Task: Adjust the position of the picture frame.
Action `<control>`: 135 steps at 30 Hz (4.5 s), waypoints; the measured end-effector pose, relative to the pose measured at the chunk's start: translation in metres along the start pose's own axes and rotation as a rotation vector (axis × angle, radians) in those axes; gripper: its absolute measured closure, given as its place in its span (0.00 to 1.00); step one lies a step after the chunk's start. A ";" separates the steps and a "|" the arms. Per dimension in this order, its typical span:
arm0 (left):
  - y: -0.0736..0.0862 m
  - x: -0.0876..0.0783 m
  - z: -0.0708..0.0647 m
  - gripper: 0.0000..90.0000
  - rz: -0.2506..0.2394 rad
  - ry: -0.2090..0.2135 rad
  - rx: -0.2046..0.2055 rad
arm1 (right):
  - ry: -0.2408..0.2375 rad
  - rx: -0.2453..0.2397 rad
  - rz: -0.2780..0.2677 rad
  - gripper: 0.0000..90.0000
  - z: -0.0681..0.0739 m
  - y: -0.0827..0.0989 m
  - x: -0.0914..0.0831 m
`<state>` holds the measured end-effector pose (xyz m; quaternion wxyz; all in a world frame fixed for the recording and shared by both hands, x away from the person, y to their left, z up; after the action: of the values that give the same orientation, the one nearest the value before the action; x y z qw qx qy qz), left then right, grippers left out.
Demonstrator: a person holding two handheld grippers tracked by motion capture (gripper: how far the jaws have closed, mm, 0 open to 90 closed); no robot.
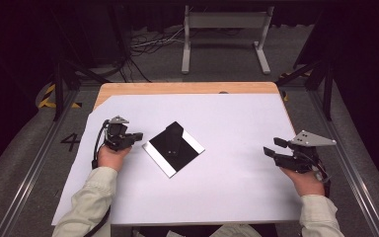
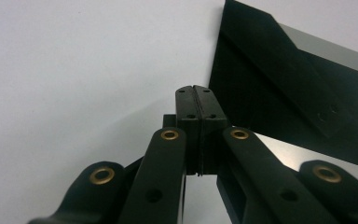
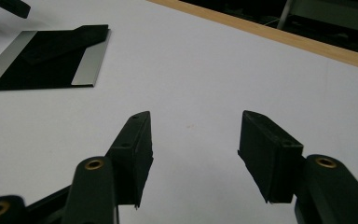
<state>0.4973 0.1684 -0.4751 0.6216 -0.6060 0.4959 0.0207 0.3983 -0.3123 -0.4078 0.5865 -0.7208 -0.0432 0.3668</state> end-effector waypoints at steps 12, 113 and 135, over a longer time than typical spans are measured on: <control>0.004 0.016 -0.001 1.00 0.098 0.019 0.009 | 0.011 0.004 0.000 0.48 0.000 0.003 -0.006; 0.001 -0.020 -0.055 1.00 -0.125 0.258 0.228 | -0.118 -0.042 0.225 1.00 0.028 -0.036 0.082; 0.001 -0.025 -0.038 0.98 -0.158 0.201 0.190 | -0.020 0.034 0.367 1.00 0.013 -0.044 0.154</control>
<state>0.4612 0.1540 -0.4515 0.6230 -0.5807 0.5061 -0.1359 0.5187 -0.2127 -0.4436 0.5215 -0.7030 0.0893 0.4753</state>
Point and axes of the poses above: each handheld gripper's, and its own axes: x roughly forward along the jaws, y roughly out of its underside, z roughly to its left, the point moved 6 cm from there along x, roughly forward along the jaws, and after that the axes turned 2 degrees about -z, right-handed, at the moved point
